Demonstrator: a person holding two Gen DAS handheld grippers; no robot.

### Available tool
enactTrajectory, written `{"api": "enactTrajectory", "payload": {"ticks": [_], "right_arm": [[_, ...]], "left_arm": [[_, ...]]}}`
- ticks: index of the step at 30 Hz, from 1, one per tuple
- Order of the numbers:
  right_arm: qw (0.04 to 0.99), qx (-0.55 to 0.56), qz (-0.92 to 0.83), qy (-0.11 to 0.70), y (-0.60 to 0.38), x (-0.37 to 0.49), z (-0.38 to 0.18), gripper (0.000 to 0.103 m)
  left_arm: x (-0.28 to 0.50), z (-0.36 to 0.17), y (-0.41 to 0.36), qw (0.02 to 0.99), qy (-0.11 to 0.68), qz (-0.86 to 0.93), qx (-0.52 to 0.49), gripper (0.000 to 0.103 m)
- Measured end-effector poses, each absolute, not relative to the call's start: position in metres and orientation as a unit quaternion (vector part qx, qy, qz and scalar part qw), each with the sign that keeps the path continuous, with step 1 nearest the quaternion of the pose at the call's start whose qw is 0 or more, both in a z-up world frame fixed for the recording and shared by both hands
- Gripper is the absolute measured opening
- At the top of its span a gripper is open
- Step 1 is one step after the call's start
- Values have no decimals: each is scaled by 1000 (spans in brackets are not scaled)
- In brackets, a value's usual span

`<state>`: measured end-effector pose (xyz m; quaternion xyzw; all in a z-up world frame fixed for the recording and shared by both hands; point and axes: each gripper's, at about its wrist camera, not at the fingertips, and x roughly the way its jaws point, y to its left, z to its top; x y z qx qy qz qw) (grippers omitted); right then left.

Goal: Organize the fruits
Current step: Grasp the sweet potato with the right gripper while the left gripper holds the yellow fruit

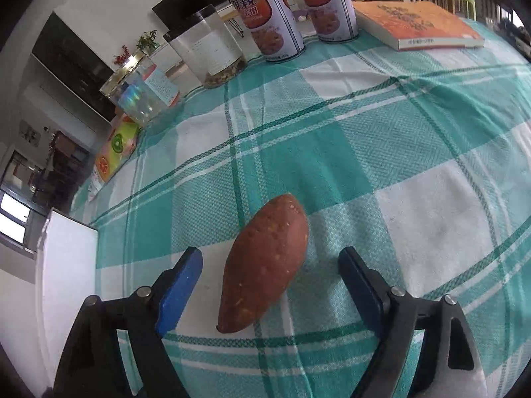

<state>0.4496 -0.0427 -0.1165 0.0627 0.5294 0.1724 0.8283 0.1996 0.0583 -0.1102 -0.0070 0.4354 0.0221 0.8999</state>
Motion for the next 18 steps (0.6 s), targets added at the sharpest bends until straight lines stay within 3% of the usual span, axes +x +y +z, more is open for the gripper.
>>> {"api": "enactTrajectory", "payload": {"ticks": [1,8,12,14,15,18], "right_arm": [[824,61,178,535,-42,448,-117,47],[790,4,254,557,-88,392,-93,46],[775,-14,273,570,-120,340,-86,46],[770,-9,269,578,-135,319,-91,46],[769,-9,266,582,-139,310,-96,46],[768,-29,247,591,-147,290,-113,46]], "left_arm": [[200,-110,59,900,435,21,-8,87],[187,-100,80,892,442,-32,-89,86],[180,-96,74,896,437,-41,-67,84],[180,-96,70,894,441,-48,-65,72],[179,-96,69,892,442,-64,-76,53],[177,-94,63,891,446,-49,-74,50]]}}
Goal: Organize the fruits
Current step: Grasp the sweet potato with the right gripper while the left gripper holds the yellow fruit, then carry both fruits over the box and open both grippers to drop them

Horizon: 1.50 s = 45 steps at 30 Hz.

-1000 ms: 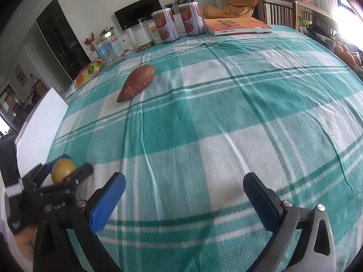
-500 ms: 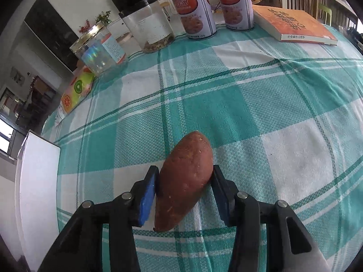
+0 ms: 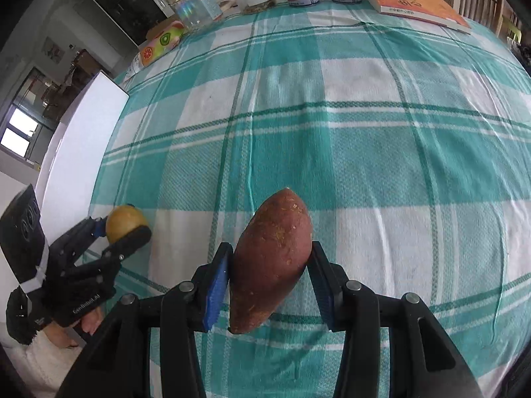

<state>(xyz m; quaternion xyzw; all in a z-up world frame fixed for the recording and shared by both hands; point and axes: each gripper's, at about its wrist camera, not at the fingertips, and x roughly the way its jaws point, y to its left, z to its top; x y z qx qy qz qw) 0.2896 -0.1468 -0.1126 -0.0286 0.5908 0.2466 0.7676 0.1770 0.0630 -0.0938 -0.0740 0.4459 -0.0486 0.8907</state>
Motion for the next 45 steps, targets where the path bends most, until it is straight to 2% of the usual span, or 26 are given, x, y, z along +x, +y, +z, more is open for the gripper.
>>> {"api": "enactTrajectory", "payload": {"ticks": [4,7,11,16,23,30,32,33,38,39,41,45], "right_arm": [[771,26,246,586,-157,276,-107,45],[775,58,288,560,-139,258,-75,45],[760,58,390,516,-68,218,-19,45],[716,30,509,477,54,156,20,46],[678,-71,552,481,166,90,1,46],[723,-165,475,473,224,107,-39,46],[721,-166,476,476,227,111,-43,46],[724,-165,476,472,228,112,-41,47],[732,-140,476,467,212,115,-18,76],[736,-139,473,464,207,114,-12,79],[744,-134,469,457,194,113,1,95],[757,-113,460,450,164,104,23,103]], "left_arm": [[152,-78,73,881,450,-59,-135,50],[112,-44,89,875,434,-96,-194,50],[55,7,127,882,395,-97,-237,50],[3,45,210,905,351,25,-237,51],[-9,2,326,865,388,226,-226,51],[13,-30,334,835,446,246,-209,52],[19,-27,327,836,448,254,-189,61],[20,-27,325,837,448,256,-185,70],[9,-11,321,850,423,263,-172,73],[3,-3,319,856,410,270,-164,78],[-10,12,309,866,379,293,-145,84],[-31,36,286,868,349,337,-105,88]]}}
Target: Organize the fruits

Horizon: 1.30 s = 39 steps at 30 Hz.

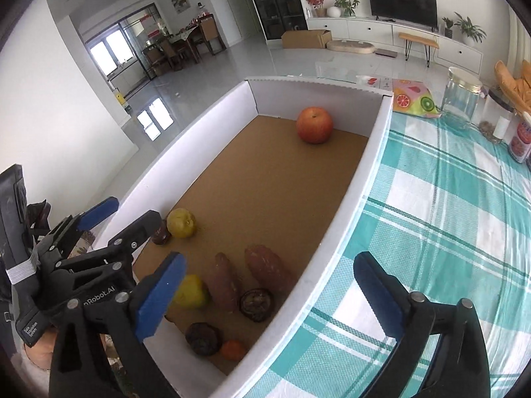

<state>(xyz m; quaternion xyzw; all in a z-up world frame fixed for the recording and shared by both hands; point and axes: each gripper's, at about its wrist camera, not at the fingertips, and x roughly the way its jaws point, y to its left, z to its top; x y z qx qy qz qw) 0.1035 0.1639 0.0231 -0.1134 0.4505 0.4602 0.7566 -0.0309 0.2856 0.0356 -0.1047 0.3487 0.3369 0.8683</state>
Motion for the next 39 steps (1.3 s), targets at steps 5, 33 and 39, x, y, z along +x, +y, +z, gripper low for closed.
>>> {"api": "enactTrajectory", "payload": {"ticks": [5,33,39], "right_arm": [[759,-106,442,466,132,75,29,103],[773,-209,414,433,147,3,44,103],[772,-208,414,435,148,2,44,103]], "left_arm": [[-49,41,261,847,379,367,-62,88],[-82,33,269,827,419,354,-126,88],[-82,32,268,828,416,354,-128,88]]}}
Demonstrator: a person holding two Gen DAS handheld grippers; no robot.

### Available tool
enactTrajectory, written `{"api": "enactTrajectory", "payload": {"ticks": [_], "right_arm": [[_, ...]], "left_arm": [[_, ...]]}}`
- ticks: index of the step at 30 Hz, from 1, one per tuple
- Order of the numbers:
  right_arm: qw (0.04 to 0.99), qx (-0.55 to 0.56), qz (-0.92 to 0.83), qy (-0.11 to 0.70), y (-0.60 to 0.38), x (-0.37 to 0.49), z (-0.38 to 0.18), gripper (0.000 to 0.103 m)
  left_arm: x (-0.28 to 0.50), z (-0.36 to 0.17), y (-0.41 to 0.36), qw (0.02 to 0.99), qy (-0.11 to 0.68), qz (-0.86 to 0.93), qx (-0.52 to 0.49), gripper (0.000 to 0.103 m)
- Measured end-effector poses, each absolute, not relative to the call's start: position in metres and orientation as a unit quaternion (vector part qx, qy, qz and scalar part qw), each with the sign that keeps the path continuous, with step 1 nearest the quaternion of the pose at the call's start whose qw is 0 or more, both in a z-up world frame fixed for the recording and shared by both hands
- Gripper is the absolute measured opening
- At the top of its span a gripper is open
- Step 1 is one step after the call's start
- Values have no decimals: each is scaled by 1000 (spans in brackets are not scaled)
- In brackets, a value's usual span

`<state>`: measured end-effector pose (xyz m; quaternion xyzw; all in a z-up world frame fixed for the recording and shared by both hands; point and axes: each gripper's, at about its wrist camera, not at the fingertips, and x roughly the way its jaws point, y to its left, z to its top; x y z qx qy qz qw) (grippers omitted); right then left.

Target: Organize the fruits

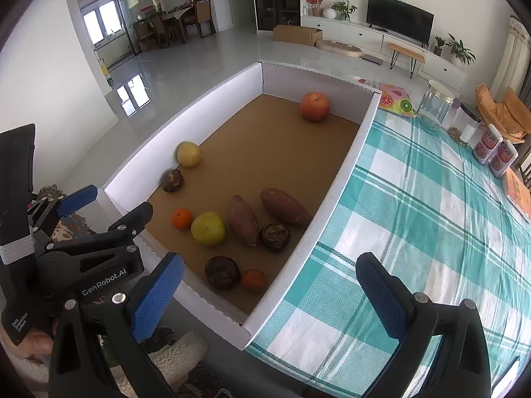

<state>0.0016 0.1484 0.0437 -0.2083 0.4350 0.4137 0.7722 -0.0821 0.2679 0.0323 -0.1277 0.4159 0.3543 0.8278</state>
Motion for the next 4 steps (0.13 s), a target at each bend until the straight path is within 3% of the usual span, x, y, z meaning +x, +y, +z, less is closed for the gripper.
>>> {"api": "enactTrajectory", "payload": {"ticks": [4], "right_arm": [[771,-207,414,437,149,2,43,103]], "left_arm": [[-84,33,266,830,412,356,-123,88]]}}
